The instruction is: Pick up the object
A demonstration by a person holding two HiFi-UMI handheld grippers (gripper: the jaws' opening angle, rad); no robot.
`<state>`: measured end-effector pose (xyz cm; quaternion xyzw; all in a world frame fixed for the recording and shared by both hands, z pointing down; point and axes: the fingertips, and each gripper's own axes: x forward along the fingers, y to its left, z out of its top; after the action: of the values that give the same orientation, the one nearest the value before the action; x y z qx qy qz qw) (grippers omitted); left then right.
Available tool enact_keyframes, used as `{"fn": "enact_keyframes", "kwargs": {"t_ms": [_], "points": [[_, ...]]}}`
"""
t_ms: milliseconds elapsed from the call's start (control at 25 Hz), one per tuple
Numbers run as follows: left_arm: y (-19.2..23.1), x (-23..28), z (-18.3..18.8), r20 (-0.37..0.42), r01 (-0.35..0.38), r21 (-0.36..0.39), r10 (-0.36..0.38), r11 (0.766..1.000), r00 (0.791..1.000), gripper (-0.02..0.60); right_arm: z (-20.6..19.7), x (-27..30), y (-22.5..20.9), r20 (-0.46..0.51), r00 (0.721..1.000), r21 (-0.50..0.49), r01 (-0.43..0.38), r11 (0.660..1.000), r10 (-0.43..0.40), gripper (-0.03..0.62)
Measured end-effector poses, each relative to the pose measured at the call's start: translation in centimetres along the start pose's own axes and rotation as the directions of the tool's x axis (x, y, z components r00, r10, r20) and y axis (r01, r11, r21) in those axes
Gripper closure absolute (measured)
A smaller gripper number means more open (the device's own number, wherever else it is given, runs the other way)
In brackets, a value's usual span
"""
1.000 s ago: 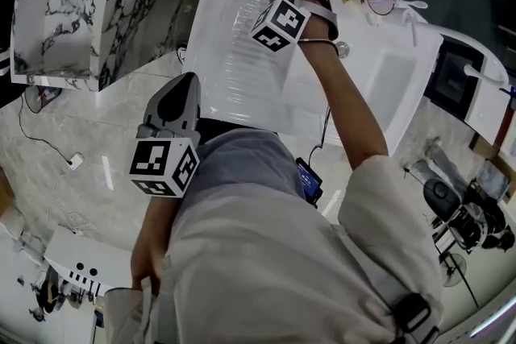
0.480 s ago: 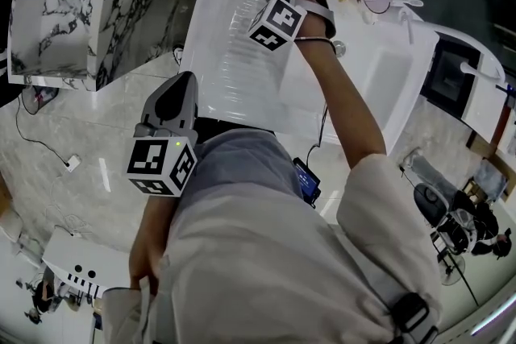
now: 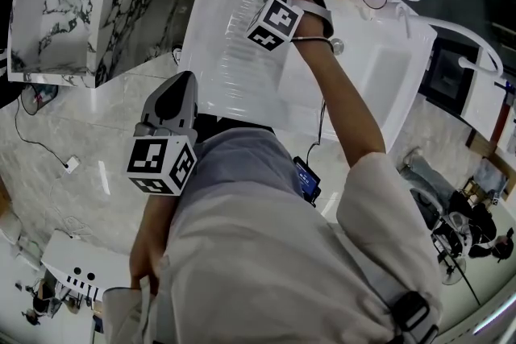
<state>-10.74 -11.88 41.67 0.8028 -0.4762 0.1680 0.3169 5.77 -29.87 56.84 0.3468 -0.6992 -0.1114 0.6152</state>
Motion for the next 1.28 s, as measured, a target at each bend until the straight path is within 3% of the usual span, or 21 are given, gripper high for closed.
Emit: {"fn": "enact_keyframes", "kwargs": {"t_ms": [1280], "points": [[-0.6,-1.0,-0.5,0.039,0.022,-0.032,-0.021,0.999,0.999,0.581,-0.8,-2.2,1.7,-0.006,0.999,0.059,-0.052,0.997,0.052,0.53]]}}
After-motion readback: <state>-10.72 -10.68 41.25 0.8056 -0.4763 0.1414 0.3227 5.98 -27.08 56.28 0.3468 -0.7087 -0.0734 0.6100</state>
